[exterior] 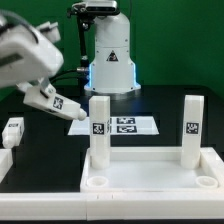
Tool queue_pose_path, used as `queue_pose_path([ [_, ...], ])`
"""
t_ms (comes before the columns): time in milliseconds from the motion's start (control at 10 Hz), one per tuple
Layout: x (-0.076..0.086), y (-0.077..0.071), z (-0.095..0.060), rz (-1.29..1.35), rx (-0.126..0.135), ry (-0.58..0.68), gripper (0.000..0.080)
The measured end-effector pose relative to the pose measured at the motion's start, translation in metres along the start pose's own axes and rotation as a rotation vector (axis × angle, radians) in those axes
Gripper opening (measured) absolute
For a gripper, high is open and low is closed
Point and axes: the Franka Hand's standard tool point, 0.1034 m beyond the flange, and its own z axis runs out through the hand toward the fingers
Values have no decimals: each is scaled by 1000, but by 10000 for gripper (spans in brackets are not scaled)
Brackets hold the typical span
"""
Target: Assemble desk
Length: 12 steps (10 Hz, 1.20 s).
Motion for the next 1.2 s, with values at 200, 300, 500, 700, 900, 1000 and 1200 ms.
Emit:
queue_pose_path([
  [200,7,2,3,-1,-14,145,285],
  [300,11,3,1,-18,-30,216,285],
  [500,34,-22,-26,-108,-107,338,285],
  [700,39,-79,-48,-190,-138,508,285],
  [900,4,-126,-22,-180,-118,672,285],
  [1000,-12,-132,6,-218,-138,727,285],
  [1200,-7,-124,-2,-215,-140,744,285],
])
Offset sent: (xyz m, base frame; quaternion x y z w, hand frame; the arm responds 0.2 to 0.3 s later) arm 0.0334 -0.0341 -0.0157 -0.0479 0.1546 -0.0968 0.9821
